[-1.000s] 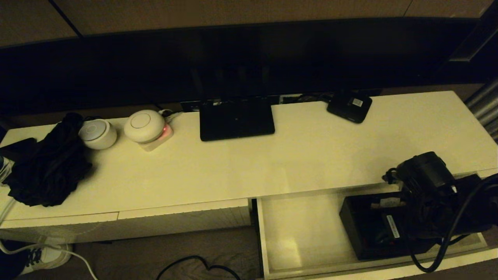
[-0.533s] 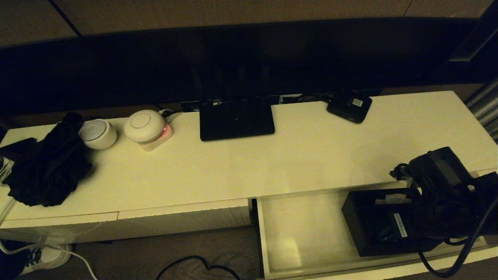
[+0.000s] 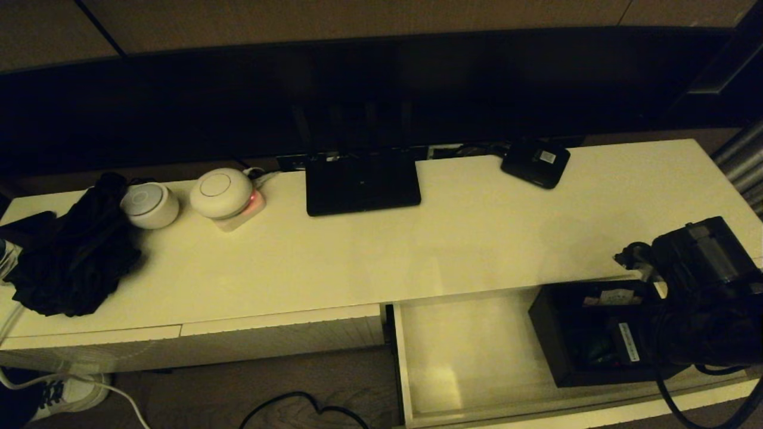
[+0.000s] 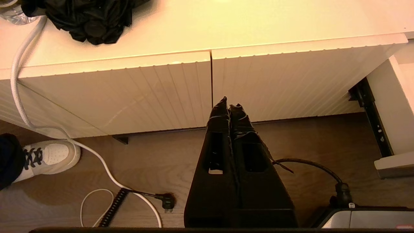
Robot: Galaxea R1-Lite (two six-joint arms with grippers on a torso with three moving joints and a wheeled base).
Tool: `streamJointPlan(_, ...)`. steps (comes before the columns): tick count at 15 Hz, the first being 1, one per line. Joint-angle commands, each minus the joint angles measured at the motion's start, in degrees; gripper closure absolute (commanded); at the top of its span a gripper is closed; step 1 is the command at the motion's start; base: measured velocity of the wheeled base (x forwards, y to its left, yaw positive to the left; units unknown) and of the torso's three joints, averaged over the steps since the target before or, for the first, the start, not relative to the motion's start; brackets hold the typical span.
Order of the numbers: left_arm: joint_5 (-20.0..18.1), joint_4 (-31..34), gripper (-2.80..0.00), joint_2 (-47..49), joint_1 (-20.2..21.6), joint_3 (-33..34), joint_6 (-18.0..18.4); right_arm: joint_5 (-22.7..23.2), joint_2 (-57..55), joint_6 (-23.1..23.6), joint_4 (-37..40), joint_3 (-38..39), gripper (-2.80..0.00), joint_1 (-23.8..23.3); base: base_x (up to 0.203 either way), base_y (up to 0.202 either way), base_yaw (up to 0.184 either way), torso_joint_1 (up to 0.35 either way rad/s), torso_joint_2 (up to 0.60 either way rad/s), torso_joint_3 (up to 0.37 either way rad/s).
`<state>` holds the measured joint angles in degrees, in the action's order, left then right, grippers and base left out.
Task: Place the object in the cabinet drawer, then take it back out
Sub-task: Take the storage box out of the drawer and put it on the table
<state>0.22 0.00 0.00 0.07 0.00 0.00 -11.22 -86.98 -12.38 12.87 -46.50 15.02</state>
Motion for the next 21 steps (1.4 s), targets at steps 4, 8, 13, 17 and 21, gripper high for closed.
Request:
streamJointPlan(4, 0.0, 0.0, 0.00, 0.0, 0.0, 0.2, 0.0, -0.4, 2.6, 0.0, 2.8, -4.5, 0.00, 0.1, 0.000, 0.000, 0.000, 0.000, 0.00, 0.000)
streamJointPlan(8, 0.0, 0.0, 0.00, 0.0, 0.0, 0.2, 0.0, -0.5, 2.8, 0.1, 6.5, -9.9, 0.00, 0.2, 0.000, 0.000, 0.000, 0.000, 0.00, 0.000)
streamJointPlan(13, 0.0, 0.0, 0.00, 0.0, 0.0, 0.2, 0.0, -1.7, 0.4, 1.3, 8.2, -16.2, 0.00, 0.9, 0.000, 0.000, 0.000, 0.000, 0.00, 0.000)
streamJointPlan(17, 0.0, 0.0, 0.00, 0.0, 0.0, 0.2, 0.0, -1.7, 0.5, 2.7, 8.2, -16.3, 0.00, 1.3, 0.000, 0.000, 0.000, 0.000, 0.00, 0.000)
streamJointPlan(21, 0.0, 0.0, 0.00, 0.0, 0.0, 0.2, 0.0, -1.6, 1.0, 2.4, 8.2, -12.9, 0.00, 1.3, 0.000, 0.000, 0.000, 0.000, 0.00, 0.000)
